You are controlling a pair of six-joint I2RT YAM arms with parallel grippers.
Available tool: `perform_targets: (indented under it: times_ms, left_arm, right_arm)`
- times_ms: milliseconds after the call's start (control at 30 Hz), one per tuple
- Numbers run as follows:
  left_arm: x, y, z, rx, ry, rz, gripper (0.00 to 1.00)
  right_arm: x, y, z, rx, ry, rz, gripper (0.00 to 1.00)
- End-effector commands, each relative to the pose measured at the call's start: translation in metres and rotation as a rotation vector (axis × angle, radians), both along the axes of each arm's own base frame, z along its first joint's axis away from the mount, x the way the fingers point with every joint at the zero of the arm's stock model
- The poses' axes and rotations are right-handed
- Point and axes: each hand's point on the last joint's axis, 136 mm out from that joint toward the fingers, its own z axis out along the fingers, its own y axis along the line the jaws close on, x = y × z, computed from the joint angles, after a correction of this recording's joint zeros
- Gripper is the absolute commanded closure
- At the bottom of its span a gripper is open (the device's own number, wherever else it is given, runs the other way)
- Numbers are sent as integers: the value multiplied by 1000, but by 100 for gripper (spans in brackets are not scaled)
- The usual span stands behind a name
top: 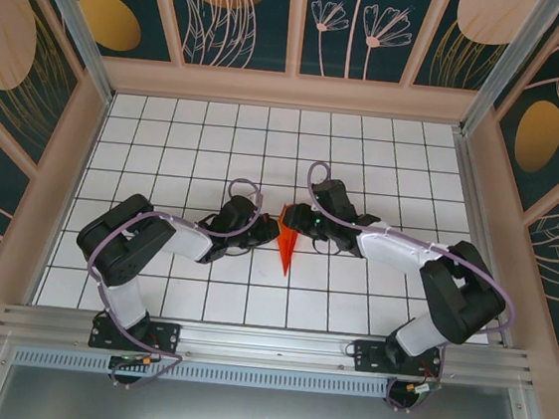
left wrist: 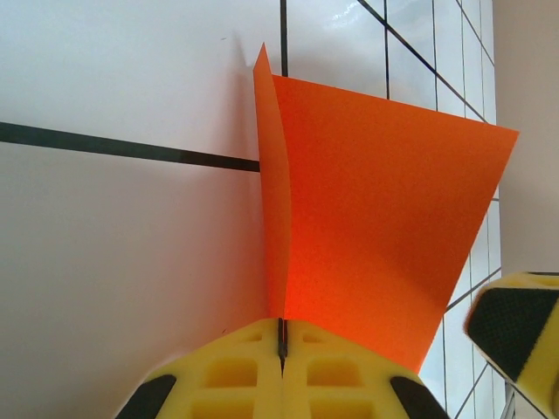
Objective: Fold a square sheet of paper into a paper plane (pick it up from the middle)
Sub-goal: Move the paper plane to the top-center of the table.
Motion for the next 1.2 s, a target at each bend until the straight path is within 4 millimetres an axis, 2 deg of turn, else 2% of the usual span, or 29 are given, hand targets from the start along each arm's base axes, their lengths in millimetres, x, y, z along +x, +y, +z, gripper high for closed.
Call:
perform_targets:
  times_ms: [0,300,567,800,1167]
  left_arm:
    - [1,2,-5,-5,14,12,100]
    - [0,5,-14,7,41,28,100]
    - [0,8,-21,16,59,36,100]
    - [-1,8,-21,8,63,36,100]
    - [0,6,-20,1,61,27,100]
  right_arm:
    - [-5,-1,-13,-39,55,-3,57]
    - [-6,-18,-34,-130,93,-50,49]
    - [-11,-20,-50,-172,112,-16,42]
    - [-28,-12,-48,-126,124,47,34]
    - [-50,-3,-38,-56,158,111,34]
